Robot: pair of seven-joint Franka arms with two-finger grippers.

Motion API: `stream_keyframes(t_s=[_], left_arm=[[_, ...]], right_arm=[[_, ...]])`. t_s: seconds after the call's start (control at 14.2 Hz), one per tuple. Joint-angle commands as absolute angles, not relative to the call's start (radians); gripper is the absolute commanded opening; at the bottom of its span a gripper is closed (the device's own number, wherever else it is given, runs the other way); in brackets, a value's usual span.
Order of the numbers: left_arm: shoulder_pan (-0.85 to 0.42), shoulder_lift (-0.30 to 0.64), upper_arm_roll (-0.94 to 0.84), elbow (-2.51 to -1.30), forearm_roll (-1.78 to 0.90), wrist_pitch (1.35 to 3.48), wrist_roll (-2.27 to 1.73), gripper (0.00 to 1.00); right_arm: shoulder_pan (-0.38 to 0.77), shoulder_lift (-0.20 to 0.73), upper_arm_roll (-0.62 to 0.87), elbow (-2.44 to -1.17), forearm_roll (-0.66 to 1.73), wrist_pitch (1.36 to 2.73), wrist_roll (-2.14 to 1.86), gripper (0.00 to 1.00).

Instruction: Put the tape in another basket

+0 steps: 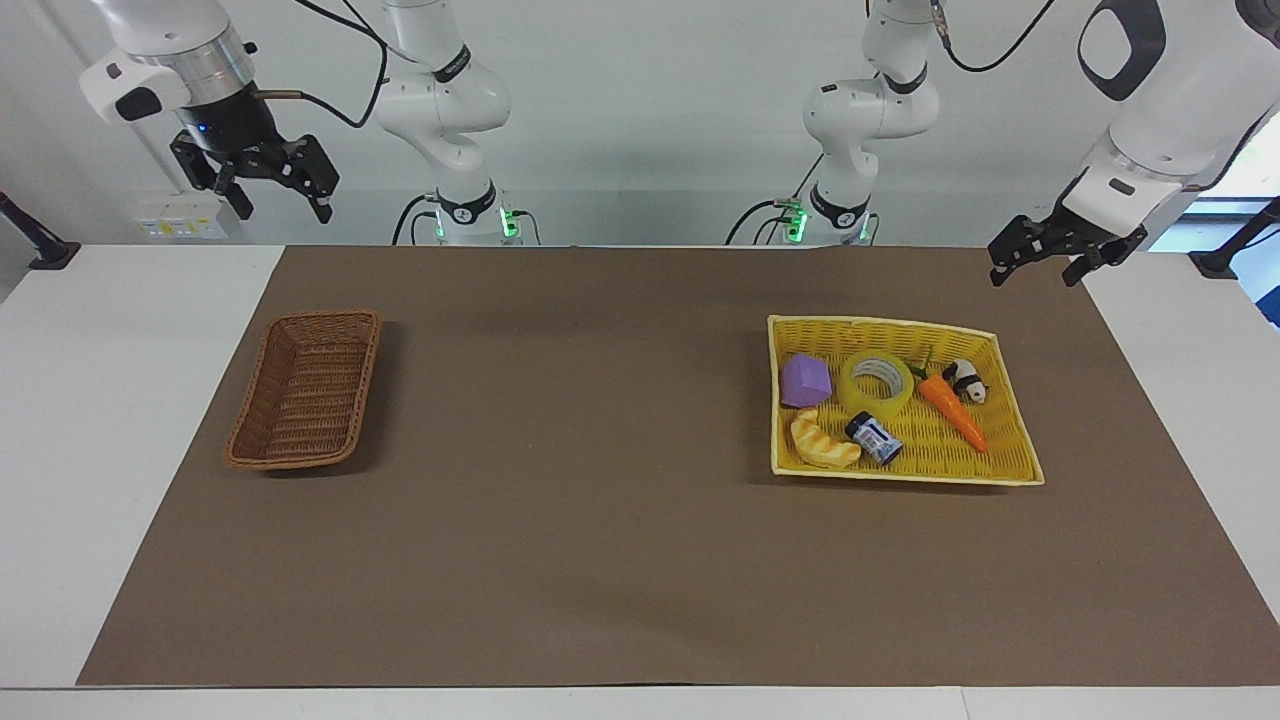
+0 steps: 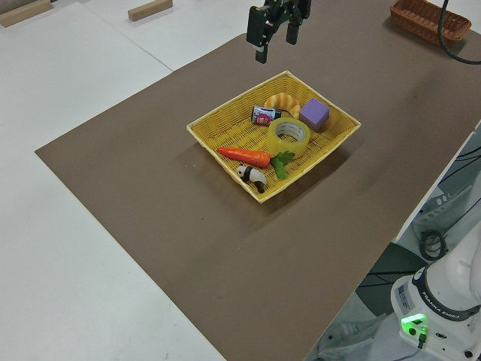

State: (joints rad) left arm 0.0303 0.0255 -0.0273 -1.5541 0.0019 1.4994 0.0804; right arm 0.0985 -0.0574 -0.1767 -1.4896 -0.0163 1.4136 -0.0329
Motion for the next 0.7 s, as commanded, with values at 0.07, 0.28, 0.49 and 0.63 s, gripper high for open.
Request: stream_keyframes(t_s=[0.07,0.28,0.49,0.63], left_arm=[[0.028,0.035,-0.025,-1.536,-0.008,1.500,0.106,1.00],[0.029,0.034,-0.025,-1.537,-0.009,1.503,0.101,1.00],[0.029,0.032,-0.025,-1.540,-0.009,1.499,0.103,1.00],[0.029,0.032,-0.023,-1.539,-0.009,1.497,0.097,1.00]], right_arm=[[0.092,-0.081,-0.175,-1.519,-0.018,1.420,-0.069,1.00],[0.092,-0.081,-0.175,-1.520,-0.018,1.420,-0.069,1.00],[0.092,-0.081,-0.175,-1.522,-0.018,1.420,-0.069,1.00],[0.091,-0.086,-0.176,-1.525,-0.017,1.422,-0.069,1.00]])
